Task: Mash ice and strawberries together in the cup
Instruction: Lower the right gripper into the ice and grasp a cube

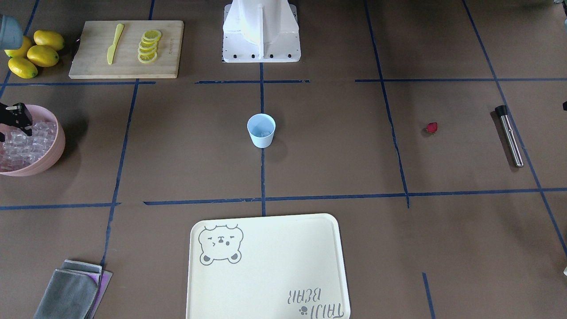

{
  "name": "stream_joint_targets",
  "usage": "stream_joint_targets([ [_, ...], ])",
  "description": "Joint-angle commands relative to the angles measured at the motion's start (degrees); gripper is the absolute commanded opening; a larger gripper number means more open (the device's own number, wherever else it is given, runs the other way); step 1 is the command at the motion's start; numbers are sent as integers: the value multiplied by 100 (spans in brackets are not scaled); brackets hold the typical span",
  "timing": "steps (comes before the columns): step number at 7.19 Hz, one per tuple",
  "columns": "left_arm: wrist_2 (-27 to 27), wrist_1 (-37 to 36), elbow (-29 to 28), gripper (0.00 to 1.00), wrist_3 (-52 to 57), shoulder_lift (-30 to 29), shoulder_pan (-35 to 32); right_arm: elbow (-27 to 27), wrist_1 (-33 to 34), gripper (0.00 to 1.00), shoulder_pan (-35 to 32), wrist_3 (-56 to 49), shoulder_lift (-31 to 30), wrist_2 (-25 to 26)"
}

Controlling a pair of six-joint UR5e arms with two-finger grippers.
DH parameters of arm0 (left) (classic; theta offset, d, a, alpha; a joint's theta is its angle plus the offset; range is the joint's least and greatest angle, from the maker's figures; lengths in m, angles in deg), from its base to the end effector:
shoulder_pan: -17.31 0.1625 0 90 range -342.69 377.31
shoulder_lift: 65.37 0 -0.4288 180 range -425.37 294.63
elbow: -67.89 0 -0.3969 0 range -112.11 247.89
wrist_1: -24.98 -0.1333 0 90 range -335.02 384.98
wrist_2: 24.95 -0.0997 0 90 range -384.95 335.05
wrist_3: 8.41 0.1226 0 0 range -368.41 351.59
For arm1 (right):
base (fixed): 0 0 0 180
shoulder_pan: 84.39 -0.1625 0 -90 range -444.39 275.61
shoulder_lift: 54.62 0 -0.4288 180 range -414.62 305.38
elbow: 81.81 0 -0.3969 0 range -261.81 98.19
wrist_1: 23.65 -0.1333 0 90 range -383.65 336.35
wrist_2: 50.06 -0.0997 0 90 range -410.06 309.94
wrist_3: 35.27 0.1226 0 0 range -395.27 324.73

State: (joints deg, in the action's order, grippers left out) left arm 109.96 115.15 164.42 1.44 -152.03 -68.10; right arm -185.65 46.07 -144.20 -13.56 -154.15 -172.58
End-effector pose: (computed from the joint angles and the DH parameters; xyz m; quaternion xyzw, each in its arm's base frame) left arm -0.0085 -0.4781 0.6493 0.0446 0.3801 0.1272 0.9151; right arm -0.1723 -0.4302 0.6081 0.0641 -0.3354 -0.1288 0.9310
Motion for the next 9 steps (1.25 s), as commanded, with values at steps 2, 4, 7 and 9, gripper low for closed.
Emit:
stream_joint_targets([
  [2,0,0,6,100,0,0,-2,-13,7,10,5,-18,-5,18],
  [4,0,0,6,100,0,0,7,-92,7,8,-13,-18,-5,-43],
  [7,0,0,6,100,0,0,7,-1475,1764,4,-294,52,501,-52],
  [9,0,9,41,100,0,0,-2,-1569,2318,2,238,1442,1713,-9],
])
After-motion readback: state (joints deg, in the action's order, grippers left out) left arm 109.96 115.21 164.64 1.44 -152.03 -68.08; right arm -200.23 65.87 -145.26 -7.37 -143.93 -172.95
